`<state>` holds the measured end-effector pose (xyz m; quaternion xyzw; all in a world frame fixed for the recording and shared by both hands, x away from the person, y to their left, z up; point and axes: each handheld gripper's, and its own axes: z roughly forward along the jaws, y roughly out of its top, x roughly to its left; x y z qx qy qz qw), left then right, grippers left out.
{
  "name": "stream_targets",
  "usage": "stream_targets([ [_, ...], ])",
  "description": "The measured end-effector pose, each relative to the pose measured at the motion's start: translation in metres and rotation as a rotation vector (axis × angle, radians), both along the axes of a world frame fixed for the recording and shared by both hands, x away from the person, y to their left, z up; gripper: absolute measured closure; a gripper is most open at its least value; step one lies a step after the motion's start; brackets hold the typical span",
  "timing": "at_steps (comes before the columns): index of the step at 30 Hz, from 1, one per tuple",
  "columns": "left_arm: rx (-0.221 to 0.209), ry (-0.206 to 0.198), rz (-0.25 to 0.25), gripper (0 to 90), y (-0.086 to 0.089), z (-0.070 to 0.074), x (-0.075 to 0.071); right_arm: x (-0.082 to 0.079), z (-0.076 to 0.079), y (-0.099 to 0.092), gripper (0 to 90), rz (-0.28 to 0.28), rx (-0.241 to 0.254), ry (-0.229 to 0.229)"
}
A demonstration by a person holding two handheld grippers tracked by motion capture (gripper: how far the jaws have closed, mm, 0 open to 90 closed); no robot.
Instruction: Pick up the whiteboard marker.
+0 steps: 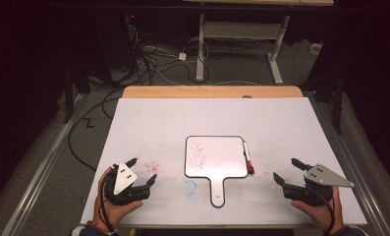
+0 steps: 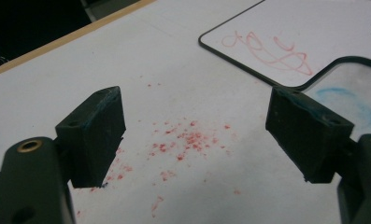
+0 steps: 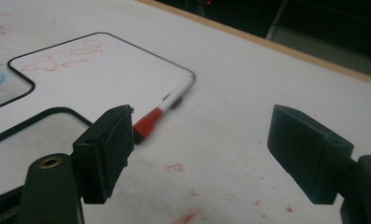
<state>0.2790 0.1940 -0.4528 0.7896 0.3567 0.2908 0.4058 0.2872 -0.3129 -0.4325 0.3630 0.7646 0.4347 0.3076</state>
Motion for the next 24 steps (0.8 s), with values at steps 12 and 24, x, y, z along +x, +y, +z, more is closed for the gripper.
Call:
stream_targets([
  [12,-0.006,0.034,-0.046,18.5,-0.005,-0.007,0.012,0.016,-0.002,0.0,31.9,0.029,0.038,0.142],
  [24,0.021,0.05,-0.058,18.7,-0.011,-0.01,0.014,0.058,0.005,0.022,38.8,0.055,0.013,0.375],
])
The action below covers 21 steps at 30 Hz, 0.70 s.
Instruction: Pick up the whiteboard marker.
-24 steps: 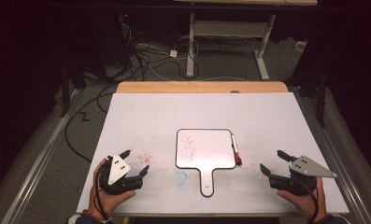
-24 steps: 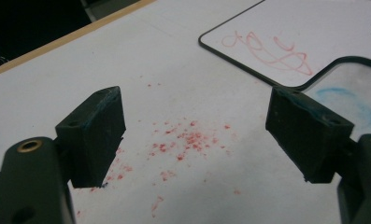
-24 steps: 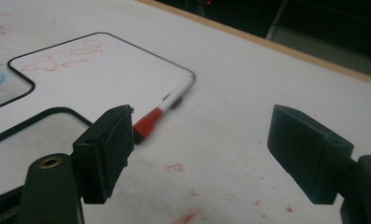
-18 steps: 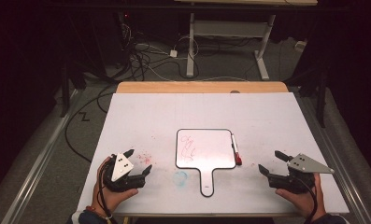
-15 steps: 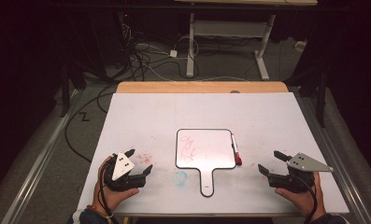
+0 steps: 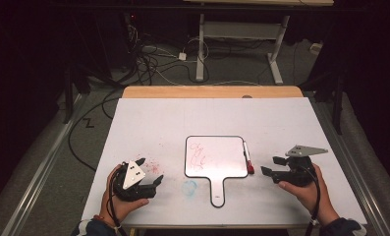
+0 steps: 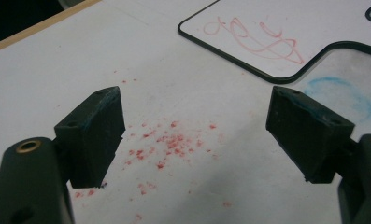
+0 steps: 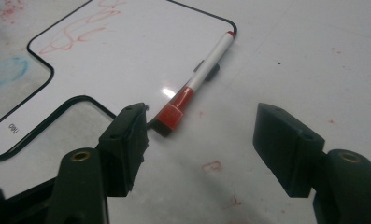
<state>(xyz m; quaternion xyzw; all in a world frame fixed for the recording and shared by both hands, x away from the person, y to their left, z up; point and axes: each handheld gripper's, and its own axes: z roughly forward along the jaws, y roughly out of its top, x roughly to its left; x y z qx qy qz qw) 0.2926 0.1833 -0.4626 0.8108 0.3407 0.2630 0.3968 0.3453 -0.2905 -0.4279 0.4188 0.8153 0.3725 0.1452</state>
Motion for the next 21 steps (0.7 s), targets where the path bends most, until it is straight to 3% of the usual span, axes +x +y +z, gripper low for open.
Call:
stream_targets([
  [8,0.047,-0.024,-0.037,18.9,-0.006,0.0,-0.002,0.033,-0.006,0.02,49.8,0.011,0.037,0.142],
  [9,0.047,-0.012,-0.035,18.9,-0.007,0.0,-0.004,0.037,-0.009,0.023,50.9,0.018,0.027,0.157],
  [11,0.064,-0.021,-0.037,18.9,-0.007,-0.001,-0.005,0.044,-0.013,0.027,53.1,0.014,0.025,0.177],
  [17,0.058,-0.018,-0.025,18.9,-0.002,-0.001,-0.009,0.058,-0.025,0.036,60.2,0.013,-0.003,0.232],
  [21,0.066,-0.012,-0.025,18.9,-0.002,-0.001,-0.009,0.062,-0.03,0.033,67.4,0.015,0.015,0.251],
])
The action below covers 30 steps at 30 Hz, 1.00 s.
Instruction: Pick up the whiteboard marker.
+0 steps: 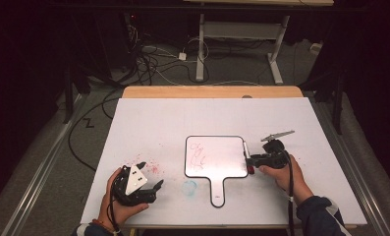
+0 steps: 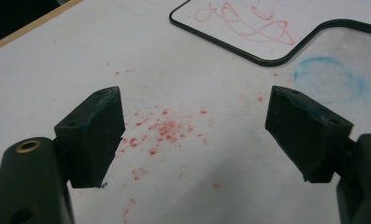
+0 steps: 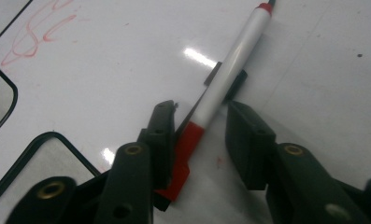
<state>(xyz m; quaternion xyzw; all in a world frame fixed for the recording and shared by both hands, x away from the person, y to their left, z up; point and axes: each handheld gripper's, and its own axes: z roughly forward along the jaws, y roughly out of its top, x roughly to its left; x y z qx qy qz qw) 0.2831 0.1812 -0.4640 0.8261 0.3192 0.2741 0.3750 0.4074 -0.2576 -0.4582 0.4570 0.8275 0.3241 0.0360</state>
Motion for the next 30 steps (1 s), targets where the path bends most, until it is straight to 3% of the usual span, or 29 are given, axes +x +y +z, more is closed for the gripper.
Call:
stream_targets([
  [7,0.015,0.014,-0.023,19.3,-0.004,-0.002,0.001,0.001,-0.003,-0.006,79.0,0.002,0.023,-0.004],
  [11,0.016,0.025,-0.024,19.3,-0.005,-0.002,0.002,-0.001,-0.001,0.0,81.3,0.024,-0.017,-0.033],
  [16,-0.014,0.05,-0.031,19.4,-0.007,-0.001,0.002,-0.004,0.003,-0.001,81.5,0.015,-0.01,-0.065],
  [17,-0.026,0.052,-0.033,19.6,-0.007,0.0,0.003,-0.007,0.007,-0.002,81.5,0.014,0.006,-0.092],
  [18,-0.039,0.056,-0.031,19.6,-0.008,0.0,0.004,-0.007,0.007,-0.002,81.5,0.014,0.006,-0.092],
  [20,-0.068,0.068,-0.032,20.1,-0.009,0.002,0.006,-0.013,0.015,0.0,81.5,0.015,0.044,-0.143],
  [22,-0.129,0.084,-0.031,20.7,-0.011,0.006,0.01,-0.015,0.018,0.001,81.5,0.018,0.061,-0.16],
  [23,-0.159,0.093,-0.029,21.1,-0.013,0.008,0.012,-0.021,0.023,0.006,81.5,0.042,0.083,-0.203],
  [24,-0.192,0.099,-0.03,21.1,-0.015,0.011,0.014,-0.021,0.023,0.006,81.5,0.042,0.083,-0.203],
  [25,-0.226,0.112,-0.028,23.0,-0.018,0.014,0.017,-0.028,0.029,0.011,81.5,0.049,0.102,-0.231],
  [29,-0.319,0.121,-0.054,27.0,-0.039,0.028,0.028,-0.037,0.036,0.021,81.5,0.071,0.151,-0.28],
  [30,-0.353,0.128,-0.073,27.6,-0.045,0.031,0.031,-0.043,0.039,0.029,81.5,0.094,0.175,-0.312],
])
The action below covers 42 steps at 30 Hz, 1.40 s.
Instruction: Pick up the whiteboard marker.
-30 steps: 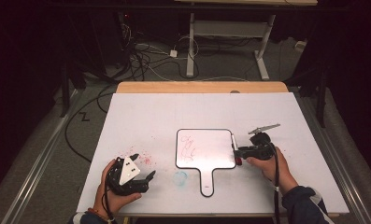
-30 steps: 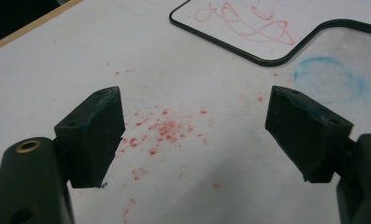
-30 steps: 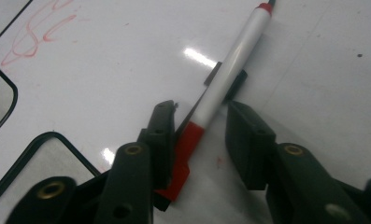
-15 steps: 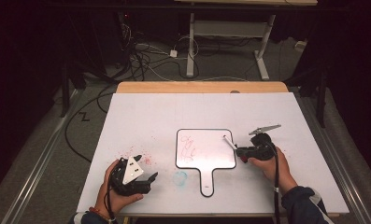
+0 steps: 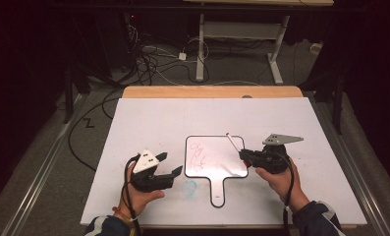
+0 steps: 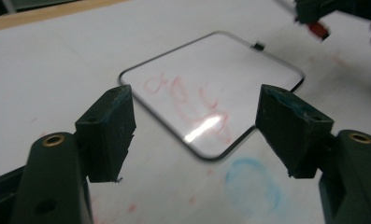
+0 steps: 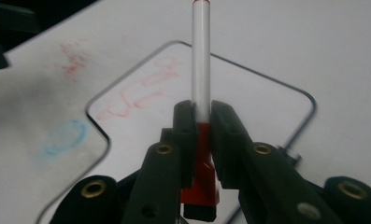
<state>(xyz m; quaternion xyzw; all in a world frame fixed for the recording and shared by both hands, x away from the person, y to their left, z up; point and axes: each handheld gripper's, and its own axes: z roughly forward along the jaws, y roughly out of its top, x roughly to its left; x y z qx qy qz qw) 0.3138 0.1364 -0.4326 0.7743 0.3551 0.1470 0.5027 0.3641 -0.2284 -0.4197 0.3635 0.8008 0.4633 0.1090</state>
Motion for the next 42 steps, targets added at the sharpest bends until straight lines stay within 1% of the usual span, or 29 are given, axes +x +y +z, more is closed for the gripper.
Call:
stream_targets([
  [1,-0.032,0.006,-0.016,27.8,-0.007,0.004,0.002,-0.004,0.001,0.004,81.5,0.018,0.016,-0.011],
  [2,-0.046,0.012,-0.026,27.8,-0.014,0.007,0.005,-0.004,0.001,0.004,81.5,0.018,0.016,-0.011],
  [3,-0.05,0.019,-0.038,28.0,-0.022,0.01,0.008,-0.007,0.002,0.009,81.5,0.042,0.034,-0.03],
  [6,-0.082,0.028,-0.067,29.5,-0.043,0.016,0.014,-0.018,0.004,0.023,81.5,0.09,0.051,-0.072],
  [7,-0.089,0.034,-0.082,30.3,-0.049,0.018,0.015,-0.024,0.005,0.031,81.5,0.108,0.041,-0.098],
  [10,-0.106,0.045,-0.1,32.5,-0.066,0.021,0.02,-0.029,0.004,0.037,81.5,0.131,0.046,-0.116],
  [11,-0.12,0.05,-0.116,33.4,-0.07,0.022,0.021,-0.031,0.004,0.04,81.5,0.135,0.035,-0.126],
  [12,-0.117,0.059,-0.133,34.5,-0.073,0.022,0.022,-0.033,0.004,0.042,81.5,0.142,0.035,-0.135],
  [13,-0.126,0.059,-0.124,36.1,-0.078,0.022,0.023,-0.034,0.004,0.043,81.5,0.147,0.036,-0.145],
  [14,-0.127,0.06,-0.13,39.4,-0.082,0.022,0.023,-0.036,0.004,0.045,81.5,0.155,0.017,-0.157],
  [16,-0.14,0.057,-0.156,42.8,-0.087,0.022,0.023,-0.037,0.004,0.046,81.4,0.161,0.017,-0.162],
  [17,-0.136,0.053,-0.154,48.3,-0.089,0.021,0.023,-0.037,0.003,0.046,81.4,0.159,0.013,-0.168],
  [18,-0.135,0.057,-0.157,50.7,-0.09,0.021,0.023,-0.037,0.003,0.047,81.4,0.156,0.002,-0.174],
  [19,-0.142,0.056,-0.165,58.2,-0.091,0.021,0.024,-0.038,0.002,0.047,81.4,0.159,0.005,-0.169],
  [20,-0.147,0.052,-0.165,62.1,-0.091,0.021,0.023,-0.037,0.001,0.047,81.4,0.16,0.0,-0.172],
  [21,-0.147,0.049,-0.168,62.1,-0.091,0.021,0.023,-0.037,0.001,0.047,81.4,0.16,0.0,-0.172],
  [23,-0.157,0.045,-0.176,70.3,-0.089,0.021,0.023,-0.038,0.001,0.047,81.4,0.162,-0.002,-0.172],
  [24,-0.167,0.045,-0.19,72.3,-0.088,0.021,0.023,-0.038,0.001,0.048,81.3,0.158,-0.004,-0.175],
  [26,-0.152,0.033,-0.204,76.6,-0.09,0.022,0.022,-0.039,0.0,0.05,81.2,0.157,-0.015,-0.182],
  [27,-0.152,0.027,-0.213,76.6,-0.091,0.023,0.021,-0.039,0.0,0.05,81.2,0.157,-0.015,-0.182],
  [29,-0.124,0.005,-0.219,78.3,-0.093,0.024,0.02,-0.038,0.0,0.052,80.6,0.158,-0.02,-0.187],
  [31,-0.127,-0.007,-0.225,78.5,-0.092,0.025,0.021,-0.037,-0.001,0.051,77.5,0.155,-0.017,-0.182],
  [33,-0.125,-0.011,-0.217,78.4,-0.089,0.025,0.023,-0.035,-0.002,0.051,65.7,0.141,-0.014,-0.177],
  [34,-0.129,-0.014,-0.217,78.5,-0.087,0.025,0.023,-0.034,-0.002,0.051,64.8,0.134,-0.015,-0.173],
  [35,-0.121,-0.018,-0.214,78.5,-0.085,0.025,0.024,-0.033,-0.002,0.049,63.5,0.131,-0.006,-0.175],
  [37,-0.097,-0.038,-0.204,78.5,-0.08,0.026,0.024,-0.033,-0.001,0.045,53.7,0.134,0.003,-0.184],
  [38,-0.09,-0.048,-0.198,78.5,-0.078,0.026,0.024,-0.036,-0.002,0.038,48.4,0.125,-0.007,-0.201],
  [39,-0.089,-0.057,-0.194,78.5,-0.075,0.026,0.025,-0.036,-0.002,0.038,48.4,0.125,-0.007,-0.201],
  [42,-0.062,-0.069,-0.18,78.5,-0.069,0.025,0.027,-0.041,-0.002,0.025,42.7,0.119,-0.022,-0.241],
])
